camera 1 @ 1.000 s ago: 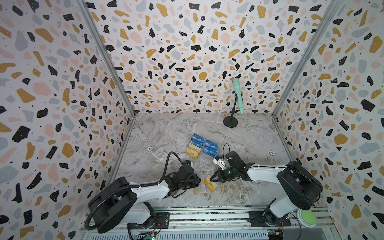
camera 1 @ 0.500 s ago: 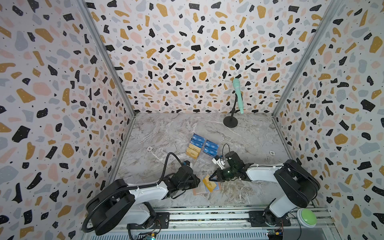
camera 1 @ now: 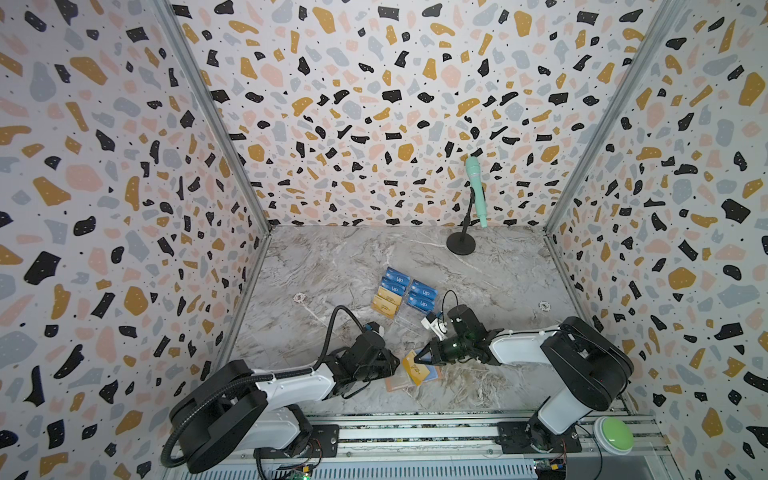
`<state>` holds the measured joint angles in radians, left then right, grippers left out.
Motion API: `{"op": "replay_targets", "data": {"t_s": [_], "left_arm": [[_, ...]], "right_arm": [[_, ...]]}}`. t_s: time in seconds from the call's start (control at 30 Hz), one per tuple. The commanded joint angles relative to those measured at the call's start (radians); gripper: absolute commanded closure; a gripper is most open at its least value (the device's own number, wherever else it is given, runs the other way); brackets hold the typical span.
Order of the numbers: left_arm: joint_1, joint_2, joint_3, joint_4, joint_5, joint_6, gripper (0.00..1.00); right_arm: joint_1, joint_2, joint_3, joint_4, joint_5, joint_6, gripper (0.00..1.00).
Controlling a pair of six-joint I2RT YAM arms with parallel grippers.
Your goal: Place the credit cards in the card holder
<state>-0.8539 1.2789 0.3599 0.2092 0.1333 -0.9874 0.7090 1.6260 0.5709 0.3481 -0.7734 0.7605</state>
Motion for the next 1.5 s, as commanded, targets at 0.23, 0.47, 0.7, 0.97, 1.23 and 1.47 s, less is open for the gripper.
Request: {"op": "replay_targets", "data": {"t_s": [0.23, 0.47, 0.7, 0.97, 1.23, 1.47], "left_arm": [[-0.005, -0.015, -0.019, -0.003, -0.007, 0.001, 0.76], [-0.005, -0.017, -0.019, -0.008, -0.006, 0.001, 0.76], [-0.006, -0.025, -0.034, -0.002, -0.009, -0.006, 0.76], [-0.006, -0.03, -0.038, -0.005, -0.009, -0.007, 0.76], [-0.005, -0.038, -0.038, -0.013, -0.012, -0.005, 0.76], [-0.005, -0.041, -0.039, -0.016, -0.014, -0.005, 0.76]], "right_arm": [[0.007, 0.028, -0.01, 0.087, 0.005, 0.016, 1.0], [0.024, 0.041, -0.011, 0.101, 0.041, 0.024, 1.0], [0.049, 0.059, -0.015, 0.142, 0.073, 0.043, 1.0], [0.055, 0.081, -0.051, 0.234, 0.086, 0.081, 1.0], [0.055, 0.078, -0.086, 0.283, 0.092, 0.109, 1.0], [0.055, 0.096, -0.107, 0.366, 0.091, 0.139, 1.0]]}}
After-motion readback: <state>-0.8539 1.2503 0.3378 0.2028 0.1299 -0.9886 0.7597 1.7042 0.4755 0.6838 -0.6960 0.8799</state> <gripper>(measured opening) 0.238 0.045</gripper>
